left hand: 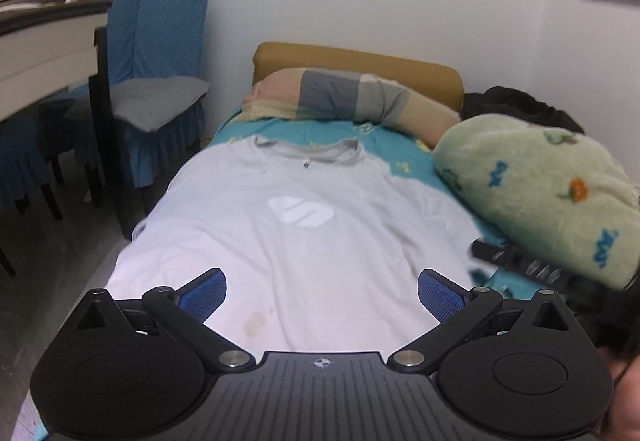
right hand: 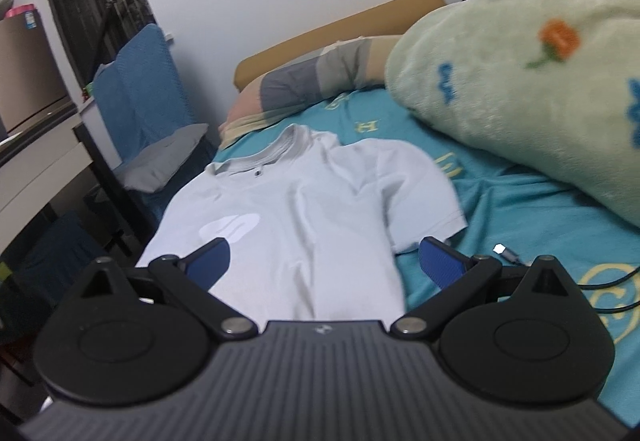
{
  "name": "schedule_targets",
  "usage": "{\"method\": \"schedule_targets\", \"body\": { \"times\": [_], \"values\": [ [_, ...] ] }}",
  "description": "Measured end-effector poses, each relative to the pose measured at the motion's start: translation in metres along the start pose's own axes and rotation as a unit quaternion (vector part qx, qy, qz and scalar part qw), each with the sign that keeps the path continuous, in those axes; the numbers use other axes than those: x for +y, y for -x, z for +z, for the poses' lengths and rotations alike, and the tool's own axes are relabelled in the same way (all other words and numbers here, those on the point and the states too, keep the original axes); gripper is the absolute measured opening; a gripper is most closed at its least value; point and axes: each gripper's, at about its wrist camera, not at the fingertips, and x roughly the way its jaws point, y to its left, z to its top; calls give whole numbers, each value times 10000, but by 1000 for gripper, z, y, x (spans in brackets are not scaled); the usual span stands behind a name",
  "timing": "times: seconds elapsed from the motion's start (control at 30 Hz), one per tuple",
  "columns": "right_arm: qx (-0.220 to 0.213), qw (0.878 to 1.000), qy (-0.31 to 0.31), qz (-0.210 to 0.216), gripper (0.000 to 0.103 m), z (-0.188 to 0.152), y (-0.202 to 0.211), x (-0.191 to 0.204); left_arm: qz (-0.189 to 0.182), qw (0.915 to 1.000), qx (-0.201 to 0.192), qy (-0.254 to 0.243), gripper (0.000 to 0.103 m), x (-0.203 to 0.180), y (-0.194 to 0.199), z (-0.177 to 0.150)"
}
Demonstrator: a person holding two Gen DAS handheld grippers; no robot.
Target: Fold clothes
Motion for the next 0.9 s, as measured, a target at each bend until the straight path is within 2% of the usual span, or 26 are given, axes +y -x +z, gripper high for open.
{"method": "schedule_targets", "body": {
  "times": [0.13, 0.33, 0.8, 0.9],
  "values": [
    [-64, 9999, 54, -142, 103, -3, 4, -4, -84, 9982, 486, 346, 103, 20, -26, -7],
    [2, 9998, 110, -166, 103, -8, -4, -2, -124, 9972, 416, 601, 103, 37, -34, 0],
    [52, 9985, -526, -170, 103, -10, -14, -22, -5, 9971, 483, 590, 103, 30, -48, -6],
    [-8, 9957, -926, -30, 102, -8, -13, -33, -2, 9972, 481, 581, 103, 28, -48, -8]
  ]
}}
